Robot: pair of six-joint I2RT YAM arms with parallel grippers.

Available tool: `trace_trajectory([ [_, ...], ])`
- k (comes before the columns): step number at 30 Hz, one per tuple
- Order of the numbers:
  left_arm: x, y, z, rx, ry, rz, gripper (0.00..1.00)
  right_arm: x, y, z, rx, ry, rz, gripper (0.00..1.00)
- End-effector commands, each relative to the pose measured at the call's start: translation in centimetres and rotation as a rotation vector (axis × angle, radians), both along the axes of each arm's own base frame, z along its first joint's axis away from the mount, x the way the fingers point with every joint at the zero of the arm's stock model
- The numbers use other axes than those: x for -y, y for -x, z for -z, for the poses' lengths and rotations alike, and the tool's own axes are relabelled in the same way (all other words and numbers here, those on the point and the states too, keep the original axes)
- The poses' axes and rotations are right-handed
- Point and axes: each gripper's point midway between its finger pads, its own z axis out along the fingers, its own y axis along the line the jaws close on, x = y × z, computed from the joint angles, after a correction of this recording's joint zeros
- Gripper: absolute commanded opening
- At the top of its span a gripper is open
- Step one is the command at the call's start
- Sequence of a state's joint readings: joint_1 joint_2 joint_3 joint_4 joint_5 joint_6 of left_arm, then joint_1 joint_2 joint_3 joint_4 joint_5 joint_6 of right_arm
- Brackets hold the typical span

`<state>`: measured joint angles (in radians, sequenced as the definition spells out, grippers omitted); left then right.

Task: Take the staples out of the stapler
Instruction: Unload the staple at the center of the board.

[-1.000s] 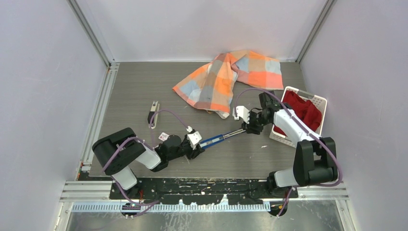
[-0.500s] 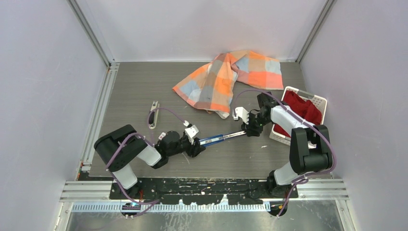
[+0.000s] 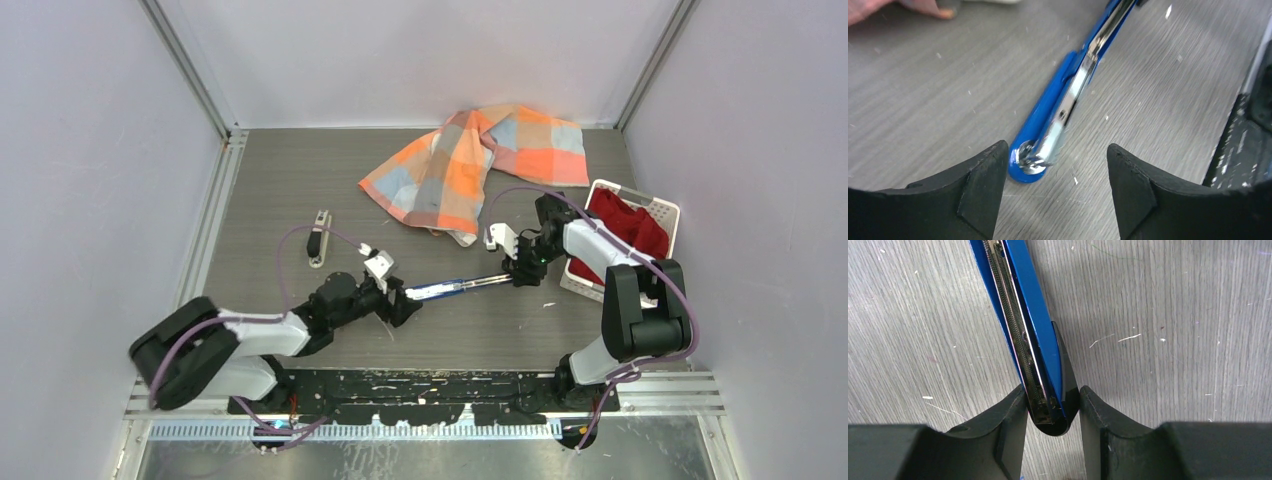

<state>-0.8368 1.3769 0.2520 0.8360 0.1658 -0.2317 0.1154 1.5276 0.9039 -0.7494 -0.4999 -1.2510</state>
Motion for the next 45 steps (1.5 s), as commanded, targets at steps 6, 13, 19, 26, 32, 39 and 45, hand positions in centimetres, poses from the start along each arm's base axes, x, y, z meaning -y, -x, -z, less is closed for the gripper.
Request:
trace_trajectory([
  [6,-2.6,-0.2,-4.4,0.062,0.012,-0.104,0.73,-0.3,-0.3,-1.2,0.023,-0.03,-0.005,0.01],
  [13,-2.3,0.1,-3.9,0.07,-0.002,-0.066,0.73,-0.4,-0.3,-1.6,0.033,-0.037,-0.008,0.01],
  [19,-1.0,-0.3,-2.3,0.033,-0.024,-0.036,0.71,0.0,-0.9,-1.5,0.022,-0.03,0.022,0.17],
  [26,-0.3,-0.4,-2.0,0.003,-0.016,-0.027,0.7,-0.1,-0.9,-1.5,0.016,-0.043,0.032,0.37],
  [32,-0.5,-0.1,-2.8,0.003,0.011,-0.028,0.7,-0.4,-0.6,-1.5,0.011,-0.059,0.026,0.57],
  [39,-0.8,0.5,-4.0,-0.015,0.051,-0.037,0.69,-1.2,-0.4,-2.5,0.013,-0.108,0.014,0.64],
  [45,-1.6,1.5,-5.0,-0.067,0.079,-0.055,0.7,-4.4,0.4,-6.2,0.053,-0.308,-0.053,0.81],
])
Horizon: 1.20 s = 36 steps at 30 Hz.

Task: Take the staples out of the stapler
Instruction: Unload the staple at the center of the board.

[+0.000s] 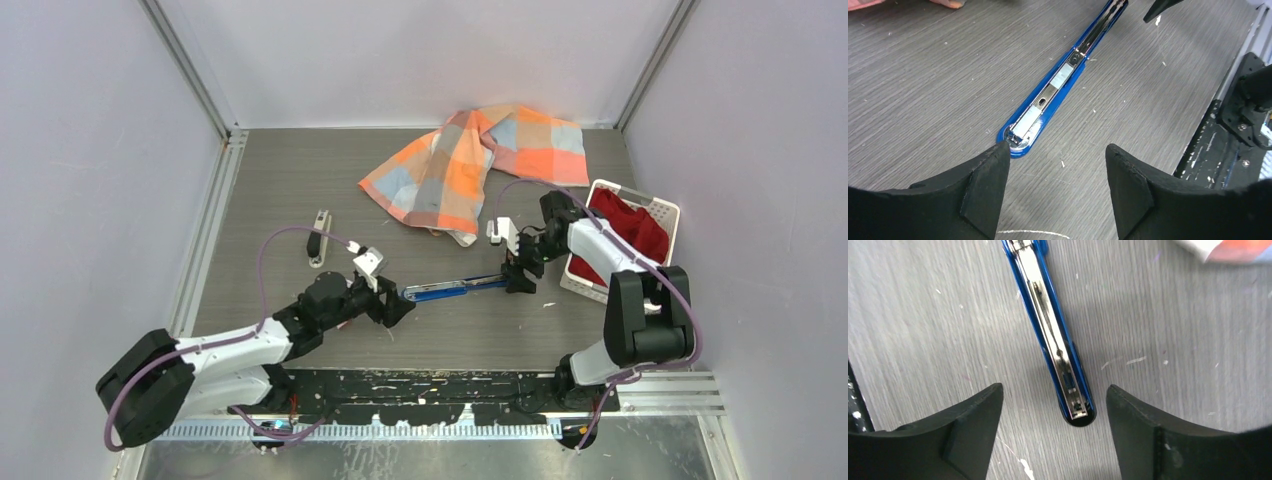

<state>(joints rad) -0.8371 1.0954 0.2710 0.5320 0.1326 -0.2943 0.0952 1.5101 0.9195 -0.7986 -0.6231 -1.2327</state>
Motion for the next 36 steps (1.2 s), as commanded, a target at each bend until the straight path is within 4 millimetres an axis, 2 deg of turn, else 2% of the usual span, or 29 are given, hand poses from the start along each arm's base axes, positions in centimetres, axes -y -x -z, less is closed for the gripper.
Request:
trace_trajectory([
  [1,-0.3,0.6,-2.1,-0.034,0.061,-0.016,0.7,-3.8,0.0,-5.6,0.114,-0.242,-0.087,0.85],
  [5,-1.3,1.5,-3.1,-0.079,0.076,-0.042,0.7,-7.8,1.3,-7.0,0.187,-0.369,-0.228,0.92],
  [8,-2.3,2.0,-3.5,-0.098,0.085,-0.067,0.7,-10.4,1.4,-6.5,0.18,-0.364,-0.259,0.92],
  [11,-3.1,2.6,-3.3,-0.114,0.108,-0.09,0.7,-12.0,0.9,-5.6,0.127,-0.343,-0.256,0.9],
  [16,-4.0,3.3,-2.7,-0.127,0.156,-0.112,0.68,-13.3,0.2,-2.3,0.096,-0.22,-0.249,0.82],
  [21,-4.5,3.2,-2.9,-0.111,0.163,-0.135,0.68,-14.1,-0.3,-0.4,0.078,-0.14,-0.232,0.74],
  [33,-4.0,3.4,-2.2,-0.134,0.145,-0.114,0.67,-14.3,-0.2,1.8,0.04,-0.063,-0.237,0.43],
  [36,-4.0,3.4,-2.2,-0.135,0.151,-0.115,0.67,-14.2,-0.3,1.7,0.046,-0.062,-0.232,0.28],
])
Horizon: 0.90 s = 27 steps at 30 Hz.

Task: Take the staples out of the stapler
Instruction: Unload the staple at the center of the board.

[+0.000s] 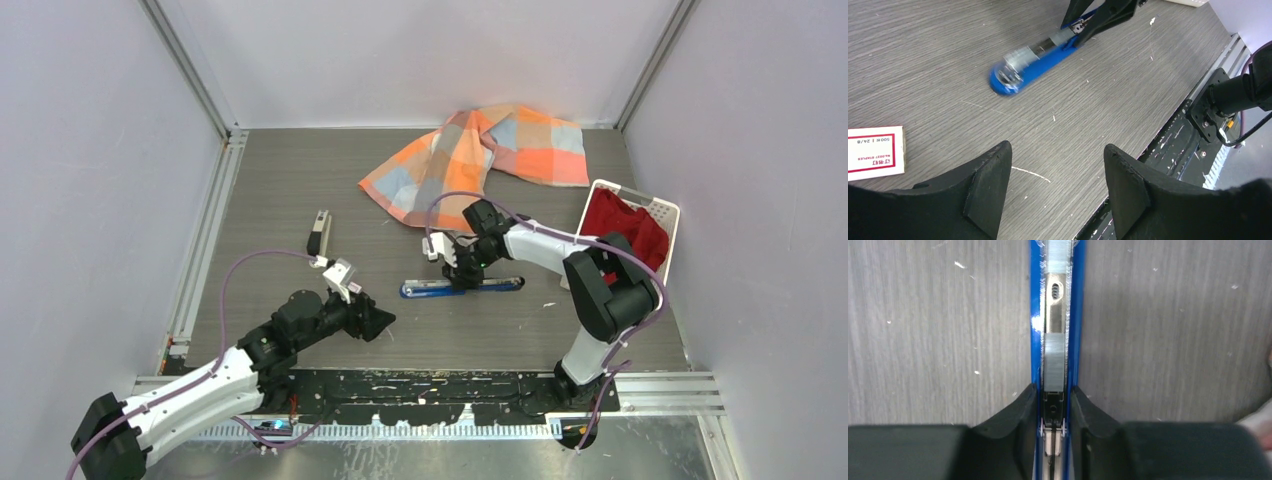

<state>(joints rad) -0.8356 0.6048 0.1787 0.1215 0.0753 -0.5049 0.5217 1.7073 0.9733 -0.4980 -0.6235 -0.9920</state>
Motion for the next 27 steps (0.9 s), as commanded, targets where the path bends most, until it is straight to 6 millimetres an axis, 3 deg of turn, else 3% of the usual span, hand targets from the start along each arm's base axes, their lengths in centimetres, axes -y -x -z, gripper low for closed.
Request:
trace_trajectory([
  [1,0.5,-0.4,-1.6,0.027,0.06,-0.004,0.67,-0.7,-1.2,-1.4,0.046,-0.017,0.01,0.21],
  [3,0.7,-0.3,-2.0,0.025,0.085,0.0,0.67,-0.8,-1.2,-2.4,0.048,-0.041,0.016,0.08],
  [5,1.1,-0.2,-2.5,0.024,0.119,0.008,0.68,-0.8,-1.2,-3.8,0.036,-0.093,0.03,0.02],
  [12,2.1,-1.3,-5.5,0.027,0.316,-0.042,0.84,-1.5,-0.6,-9.2,-0.139,-0.35,0.115,0.01],
  [16,3.1,-2.1,-8.1,0.066,0.422,-0.04,0.84,-1.7,-1.1,-11.9,-0.228,-0.454,0.179,0.01],
  [23,5.4,-4.1,-10.6,0.108,0.543,-0.035,0.84,-1.8,-1.8,-16.3,-0.35,-0.629,0.302,0.01],
  [27,6.5,-5.4,-11.5,0.128,0.601,-0.037,0.83,-1.2,-2.0,-17.7,-0.446,-0.711,0.375,0.01],
])
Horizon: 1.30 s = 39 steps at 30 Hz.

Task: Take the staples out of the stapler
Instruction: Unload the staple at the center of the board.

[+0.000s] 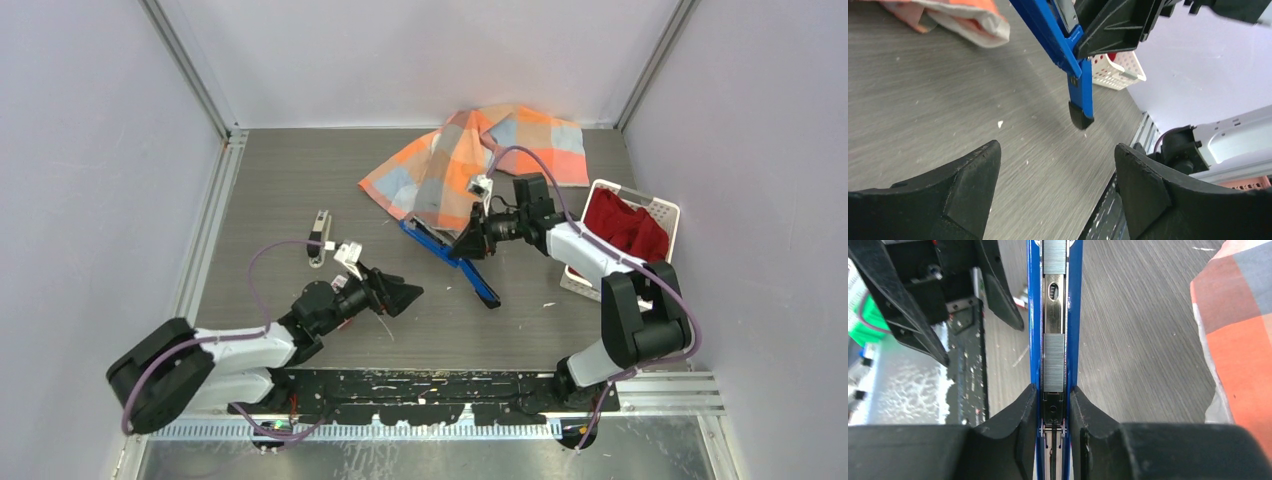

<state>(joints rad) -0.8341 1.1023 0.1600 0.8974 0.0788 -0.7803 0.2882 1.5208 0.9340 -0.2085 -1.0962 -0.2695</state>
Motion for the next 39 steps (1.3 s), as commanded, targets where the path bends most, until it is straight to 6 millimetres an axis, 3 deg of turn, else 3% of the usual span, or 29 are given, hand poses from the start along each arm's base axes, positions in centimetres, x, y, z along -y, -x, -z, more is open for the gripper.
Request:
trace_trajectory([
  [1,1.6,-2.2,-7.9,0.178,0.246,-0.027,0.83,-0.3,0.0,-5.7,-0.057,-0.211,0.026,0.01],
  [10,4.9,-5.3,-6.7,0.181,0.248,-0.028,0.81,0.4,-0.2,-6.9,-0.136,-0.356,0.108,0.01],
  [16,4.4,-7.6,-7.4,0.16,0.287,-0.131,0.81,0.4,0.1,-6.9,-0.155,-0.374,0.106,0.01],
  [25,5.9,-9.2,-9.4,0.117,0.384,-0.132,0.79,0.4,0.3,-6.5,-0.177,-0.376,0.103,0.01],
  [30,6.5,-10.0,-10.0,0.099,0.418,-0.13,0.72,0.4,0.4,-6.5,-0.183,-0.379,0.103,0.01],
  [39,7.8,-10.8,-10.0,0.06,0.446,-0.077,0.46,0.1,0.7,-6.2,-0.197,-0.377,0.092,0.01],
])
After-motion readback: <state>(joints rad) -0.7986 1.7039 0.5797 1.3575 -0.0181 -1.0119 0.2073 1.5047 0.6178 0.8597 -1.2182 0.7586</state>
